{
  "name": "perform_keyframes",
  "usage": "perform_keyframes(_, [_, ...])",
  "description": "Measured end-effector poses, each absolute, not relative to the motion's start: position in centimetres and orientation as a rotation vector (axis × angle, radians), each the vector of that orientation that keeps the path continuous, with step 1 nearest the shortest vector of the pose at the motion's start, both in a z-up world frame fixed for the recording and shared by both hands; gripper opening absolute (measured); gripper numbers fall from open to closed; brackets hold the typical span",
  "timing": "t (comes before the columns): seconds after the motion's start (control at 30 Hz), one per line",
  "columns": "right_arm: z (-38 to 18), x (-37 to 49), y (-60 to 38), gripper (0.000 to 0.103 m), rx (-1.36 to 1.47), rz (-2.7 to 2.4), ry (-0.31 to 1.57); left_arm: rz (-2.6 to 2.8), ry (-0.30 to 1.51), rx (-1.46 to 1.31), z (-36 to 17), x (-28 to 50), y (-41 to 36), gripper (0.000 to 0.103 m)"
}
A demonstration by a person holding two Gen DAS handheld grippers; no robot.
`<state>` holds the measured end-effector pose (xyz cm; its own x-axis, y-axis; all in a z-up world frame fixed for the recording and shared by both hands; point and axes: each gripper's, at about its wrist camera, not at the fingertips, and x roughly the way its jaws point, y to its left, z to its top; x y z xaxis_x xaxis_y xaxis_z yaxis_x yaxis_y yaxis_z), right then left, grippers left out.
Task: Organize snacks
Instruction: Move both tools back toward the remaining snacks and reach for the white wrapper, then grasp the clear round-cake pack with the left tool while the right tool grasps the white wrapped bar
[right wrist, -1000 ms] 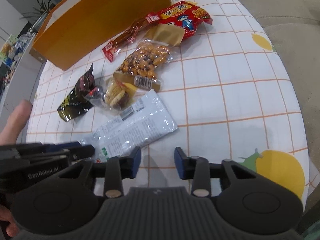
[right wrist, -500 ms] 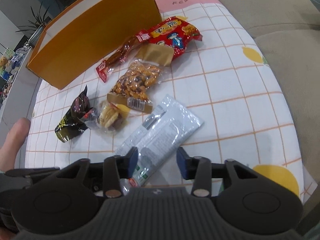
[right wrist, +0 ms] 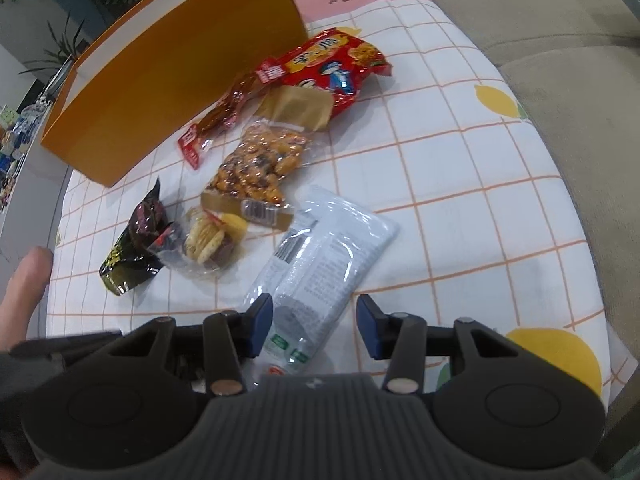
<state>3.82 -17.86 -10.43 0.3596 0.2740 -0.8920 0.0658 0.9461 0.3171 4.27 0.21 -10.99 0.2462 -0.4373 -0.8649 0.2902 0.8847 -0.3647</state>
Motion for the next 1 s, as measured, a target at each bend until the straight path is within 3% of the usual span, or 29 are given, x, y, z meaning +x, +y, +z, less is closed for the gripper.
perform_keyframes(0.17, [-10.6, 4.1, -17.8, 0.047, 0.313, 0.141, 1.207, -0.549, 1.241, -0.119, -11.0, 3.7, -0.6, 0.031])
perform_keyframes(0.23, [-10.6, 4.0, -17.4, 0.056, 0.280, 0.144, 1.201, -0.531, 1.245, -0.120, -10.7, 3.7, -0.1, 0.031])
perform_keyframes(0.3, [-10.5, 4.0, -16.8, 0.057, 0.232, 0.144, 1.187, -0.493, 1.246, -0.111, -10.4, 3.8, 0.8, 0.034])
perform_keyframes(0.37, [-10.5, 4.2, -16.3, 0.061, 0.196, 0.141, 1.181, -0.431, 1.256, -0.091, -10.2, 4.0, 1.9, 0.040])
perform_keyframes(0.5, [-10.8, 4.6, -15.5, 0.073, 0.165, 0.135, 1.181, -0.314, 1.254, -0.095, -10.0, 4.5, 4.1, 0.043])
perform_keyframes(0.7, [-11.2, 4.7, -13.3, 0.077, 0.038, 0.149, 1.153, -0.234, 1.206, -0.081, -9.4, 4.9, 5.0, 0.047])
perform_keyframes(0.87, [-11.6, 4.5, -12.5, 0.075, -0.072, 0.156, 1.127, -0.229, 1.179, -0.062, -9.3, 4.6, 4.8, 0.052])
perform_keyframes(1.0, [-11.3, 4.4, -12.7, 0.064, -0.083, 0.166, 1.112, -0.229, 1.173, -0.068, -9.3, 4.6, 4.6, 0.052])
